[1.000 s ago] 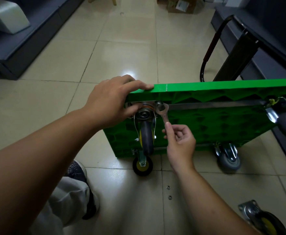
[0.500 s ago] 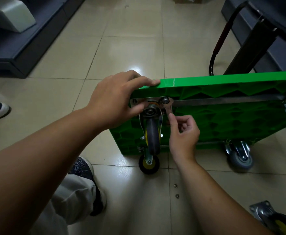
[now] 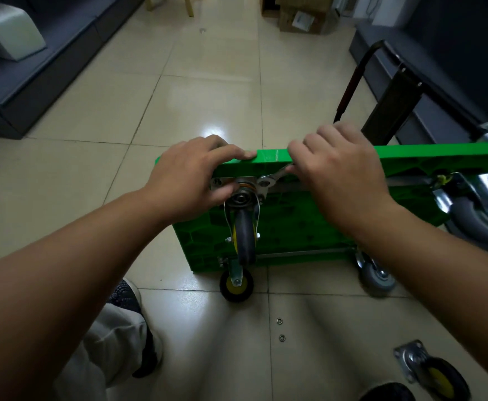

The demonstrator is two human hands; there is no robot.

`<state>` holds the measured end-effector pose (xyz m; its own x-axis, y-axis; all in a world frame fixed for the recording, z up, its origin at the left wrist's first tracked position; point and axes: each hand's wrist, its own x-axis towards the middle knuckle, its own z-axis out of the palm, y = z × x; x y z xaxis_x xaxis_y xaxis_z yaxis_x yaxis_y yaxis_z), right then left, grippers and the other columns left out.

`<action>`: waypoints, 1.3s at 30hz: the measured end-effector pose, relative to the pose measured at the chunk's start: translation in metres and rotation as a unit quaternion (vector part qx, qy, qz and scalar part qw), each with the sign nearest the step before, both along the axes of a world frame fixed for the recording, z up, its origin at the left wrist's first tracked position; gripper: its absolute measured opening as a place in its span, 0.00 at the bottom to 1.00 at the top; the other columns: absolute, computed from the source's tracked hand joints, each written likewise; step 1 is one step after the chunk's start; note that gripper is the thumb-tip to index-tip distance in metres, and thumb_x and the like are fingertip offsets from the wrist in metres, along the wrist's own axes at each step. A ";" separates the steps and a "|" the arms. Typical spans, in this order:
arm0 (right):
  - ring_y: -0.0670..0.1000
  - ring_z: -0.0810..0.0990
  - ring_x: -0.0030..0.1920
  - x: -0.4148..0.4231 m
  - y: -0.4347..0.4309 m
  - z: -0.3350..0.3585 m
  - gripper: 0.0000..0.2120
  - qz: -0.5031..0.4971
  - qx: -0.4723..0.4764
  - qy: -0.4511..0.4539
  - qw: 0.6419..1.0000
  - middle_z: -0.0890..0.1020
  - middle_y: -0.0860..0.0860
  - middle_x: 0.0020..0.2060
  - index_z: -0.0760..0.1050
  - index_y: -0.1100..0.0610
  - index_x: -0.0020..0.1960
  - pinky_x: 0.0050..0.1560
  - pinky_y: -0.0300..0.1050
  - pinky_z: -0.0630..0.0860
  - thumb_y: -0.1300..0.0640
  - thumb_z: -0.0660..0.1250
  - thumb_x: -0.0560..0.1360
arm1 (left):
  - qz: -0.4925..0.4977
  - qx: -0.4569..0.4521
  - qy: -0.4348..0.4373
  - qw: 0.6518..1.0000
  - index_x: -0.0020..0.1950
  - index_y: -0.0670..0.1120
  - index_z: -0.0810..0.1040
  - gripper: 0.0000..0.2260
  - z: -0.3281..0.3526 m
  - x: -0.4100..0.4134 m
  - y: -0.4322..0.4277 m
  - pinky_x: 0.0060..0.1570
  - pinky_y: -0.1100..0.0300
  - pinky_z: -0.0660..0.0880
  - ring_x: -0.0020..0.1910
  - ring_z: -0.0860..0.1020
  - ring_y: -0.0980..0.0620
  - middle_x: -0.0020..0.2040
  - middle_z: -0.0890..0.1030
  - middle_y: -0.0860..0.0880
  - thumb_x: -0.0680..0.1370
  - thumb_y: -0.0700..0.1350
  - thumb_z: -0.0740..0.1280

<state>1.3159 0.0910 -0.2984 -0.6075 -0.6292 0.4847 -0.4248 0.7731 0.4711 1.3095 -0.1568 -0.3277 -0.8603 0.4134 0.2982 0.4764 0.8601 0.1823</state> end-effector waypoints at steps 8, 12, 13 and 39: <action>0.58 0.77 0.40 -0.002 0.013 0.005 0.10 0.008 -0.026 -0.029 0.999 0.80 0.56 0.38 0.75 0.58 0.45 0.47 0.51 0.67 0.54 0.74 0.74 | -0.001 0.011 -0.005 1.000 0.71 0.63 0.73 0.25 -0.001 -0.002 -0.001 0.45 0.53 0.73 0.55 0.77 0.47 0.60 0.78 0.53 0.75 0.59 0.71; 0.51 0.75 0.44 0.019 0.029 -0.027 0.10 -0.046 -0.403 -0.231 0.884 0.79 0.49 0.41 0.77 0.54 0.46 0.45 0.43 0.69 0.49 0.74 0.75 | -0.001 0.006 0.000 1.000 0.72 0.63 0.73 0.25 -0.002 -0.002 -0.001 0.45 0.53 0.73 0.55 0.77 0.46 0.61 0.79 0.52 0.75 0.58 0.71; 0.49 0.77 0.43 0.027 0.026 -0.041 0.08 -0.067 -0.507 -0.268 0.817 0.80 0.48 0.41 0.77 0.53 0.46 0.44 0.41 0.73 0.51 0.74 0.75 | 0.000 0.006 0.003 1.000 0.71 0.63 0.73 0.25 -0.002 -0.002 -0.001 0.45 0.53 0.72 0.55 0.78 0.46 0.61 0.79 0.52 0.75 0.58 0.72; 0.44 0.80 0.41 0.024 -0.051 -0.150 0.06 -0.104 -0.780 -0.250 0.564 0.81 0.48 0.40 0.76 0.54 0.46 0.42 0.35 0.75 0.54 0.72 0.78 | 0.005 0.005 -0.008 1.000 0.72 0.62 0.72 0.24 -0.001 -0.001 0.000 0.46 0.54 0.72 0.56 0.77 0.48 0.62 0.78 0.52 0.75 0.60 0.66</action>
<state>1.3401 0.0404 -0.4480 -0.8957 0.4361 0.0866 -0.0280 0.1392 -0.9899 1.3086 -0.1569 -0.3286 -0.8687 0.4025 0.2889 0.4655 0.8627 0.1978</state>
